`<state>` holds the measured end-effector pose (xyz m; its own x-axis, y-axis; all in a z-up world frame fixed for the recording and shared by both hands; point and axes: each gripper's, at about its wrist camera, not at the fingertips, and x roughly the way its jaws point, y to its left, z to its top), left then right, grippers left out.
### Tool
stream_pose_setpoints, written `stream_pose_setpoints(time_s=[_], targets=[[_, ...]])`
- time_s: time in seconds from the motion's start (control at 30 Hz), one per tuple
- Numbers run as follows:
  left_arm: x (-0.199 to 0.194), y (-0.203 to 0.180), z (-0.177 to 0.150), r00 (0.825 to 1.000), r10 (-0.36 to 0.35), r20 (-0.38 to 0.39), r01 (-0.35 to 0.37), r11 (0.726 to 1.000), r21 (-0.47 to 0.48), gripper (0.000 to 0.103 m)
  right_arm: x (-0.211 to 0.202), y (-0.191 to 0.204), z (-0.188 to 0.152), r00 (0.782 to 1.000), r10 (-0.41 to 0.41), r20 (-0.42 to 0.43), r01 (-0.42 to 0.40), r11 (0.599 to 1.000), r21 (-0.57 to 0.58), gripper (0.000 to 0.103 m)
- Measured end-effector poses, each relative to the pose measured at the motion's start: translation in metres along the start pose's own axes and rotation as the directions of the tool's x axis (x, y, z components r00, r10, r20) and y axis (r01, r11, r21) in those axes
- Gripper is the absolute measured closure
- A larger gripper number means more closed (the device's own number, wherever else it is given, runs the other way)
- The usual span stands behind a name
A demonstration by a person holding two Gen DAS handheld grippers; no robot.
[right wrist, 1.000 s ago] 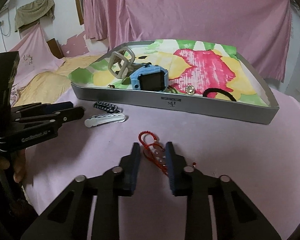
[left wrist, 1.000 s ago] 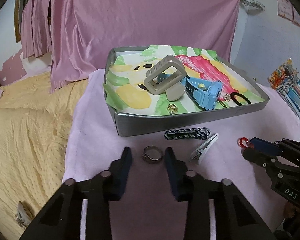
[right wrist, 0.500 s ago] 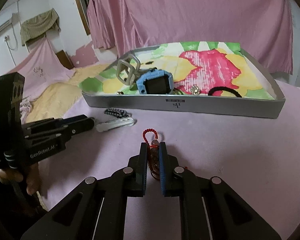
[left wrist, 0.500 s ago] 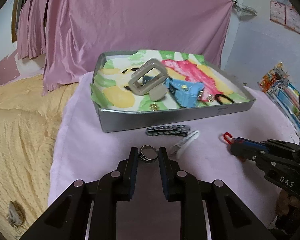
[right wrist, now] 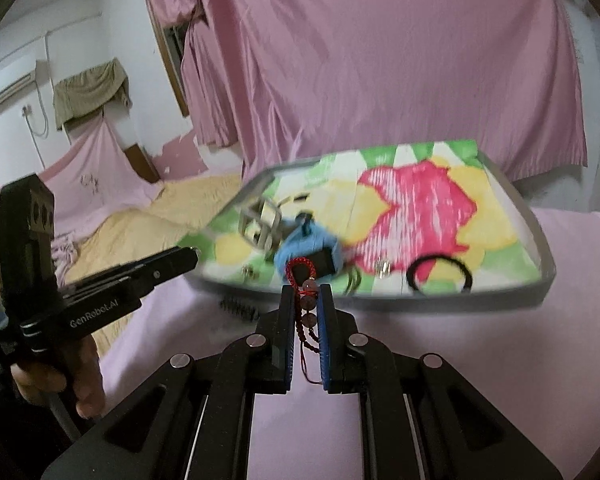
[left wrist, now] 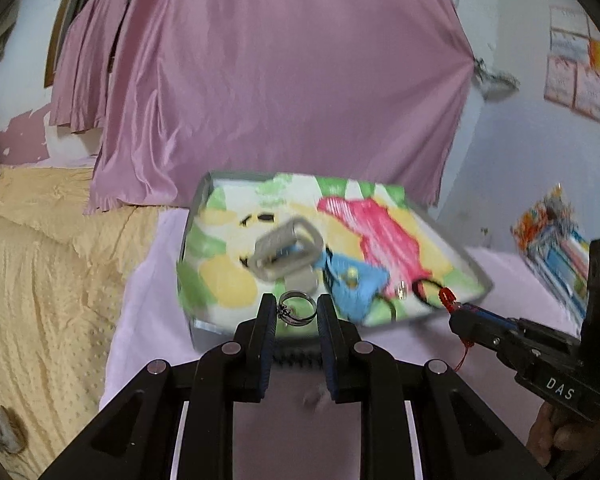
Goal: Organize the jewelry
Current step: 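Carry the ring and red bracelet into the tray and open both grippers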
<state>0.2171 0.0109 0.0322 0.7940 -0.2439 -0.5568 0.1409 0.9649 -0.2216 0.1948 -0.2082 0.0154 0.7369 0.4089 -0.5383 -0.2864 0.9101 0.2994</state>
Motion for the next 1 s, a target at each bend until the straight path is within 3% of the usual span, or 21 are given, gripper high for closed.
stream_pose_setpoints(time_s=[0.13, 0.3, 0.63, 1.0], targets=[[0.016, 0.004, 0.011, 1.000, 0.021, 0.007, -0.020, 1.000, -0.021, 0.083, 0.012, -0.008, 0.014, 1.000, -0.011, 0.011, 0.011, 0.999, 0.030, 0.094], [0.036, 0.011, 0.015, 0.998, 0.043, -0.039, -0.045, 0.998, -0.052, 0.083, 0.030, -0.019, 0.024, 0.999, -0.033, 0.003, 0.033, 0.997, 0.071, 0.094], [0.063, 0.014, 0.014, 0.988, 0.067, -0.139, -0.075, 0.996, -0.056, 0.083, 0.074, -0.032, 0.024, 0.986, -0.105, -0.133, 0.116, 0.990, 0.080, 0.094], [0.070, 0.010, 0.013, 0.983, 0.084, -0.164, -0.089, 0.996, -0.028, 0.083, 0.086, -0.025, 0.024, 0.970, -0.156, -0.184, 0.160, 0.987, 0.002, 0.093]])
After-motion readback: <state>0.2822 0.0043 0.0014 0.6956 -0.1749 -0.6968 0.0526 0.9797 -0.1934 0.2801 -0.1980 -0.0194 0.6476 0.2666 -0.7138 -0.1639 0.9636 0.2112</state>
